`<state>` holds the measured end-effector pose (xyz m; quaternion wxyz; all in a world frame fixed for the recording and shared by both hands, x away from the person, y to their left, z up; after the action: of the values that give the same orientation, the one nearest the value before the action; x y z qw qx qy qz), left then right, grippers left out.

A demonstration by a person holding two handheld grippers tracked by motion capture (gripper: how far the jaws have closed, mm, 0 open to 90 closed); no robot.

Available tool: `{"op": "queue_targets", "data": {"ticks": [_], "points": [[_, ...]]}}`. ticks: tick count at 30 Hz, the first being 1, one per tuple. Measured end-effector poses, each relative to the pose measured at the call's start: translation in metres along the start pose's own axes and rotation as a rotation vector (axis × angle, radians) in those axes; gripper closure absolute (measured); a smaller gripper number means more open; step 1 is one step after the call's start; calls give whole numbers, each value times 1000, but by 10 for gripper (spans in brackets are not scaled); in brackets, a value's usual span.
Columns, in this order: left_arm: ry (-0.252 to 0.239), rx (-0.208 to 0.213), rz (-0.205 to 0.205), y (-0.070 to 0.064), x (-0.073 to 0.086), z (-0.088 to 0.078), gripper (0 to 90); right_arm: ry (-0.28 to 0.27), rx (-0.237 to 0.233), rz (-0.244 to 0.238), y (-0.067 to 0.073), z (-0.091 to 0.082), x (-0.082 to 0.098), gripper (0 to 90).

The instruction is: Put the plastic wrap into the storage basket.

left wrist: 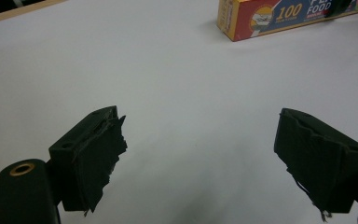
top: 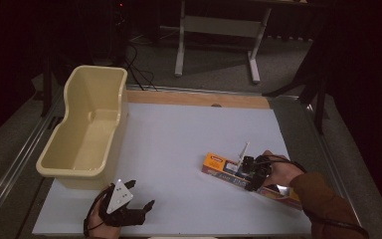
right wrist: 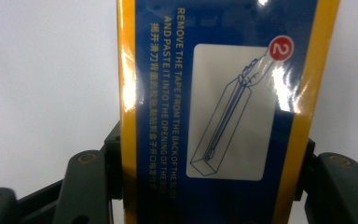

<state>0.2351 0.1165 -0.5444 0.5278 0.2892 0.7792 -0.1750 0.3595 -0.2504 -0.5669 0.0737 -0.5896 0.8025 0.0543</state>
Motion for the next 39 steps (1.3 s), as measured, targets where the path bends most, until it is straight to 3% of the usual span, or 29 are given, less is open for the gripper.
{"op": "queue_targets", "data": {"ticks": [2,6,16,39], "points": [[0,-2,-1,0,0,0,148,1,-3,12,0,-1,0,398],[-1,-4,-3,1,0,0,148,-4,-46,106,2,-2,-3,400],[-3,-3,-3,1,0,0,149,-91,-98,246,4,-12,-19,399],[-32,-16,-17,3,-4,-4,150,-149,-39,258,-7,-22,-96,401]]}}
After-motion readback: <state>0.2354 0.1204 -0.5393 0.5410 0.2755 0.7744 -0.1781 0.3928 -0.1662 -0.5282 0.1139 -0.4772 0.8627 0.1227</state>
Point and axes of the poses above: each handheld gripper's, and its own axes: z roughly forward along the jaws, x roughly out of its underside, y roughly to its left, the point moved 7 cm from there along z, roughly forward along the jaws, and after that the axes turned 9 degrees about -y, right-handed, at the moved point
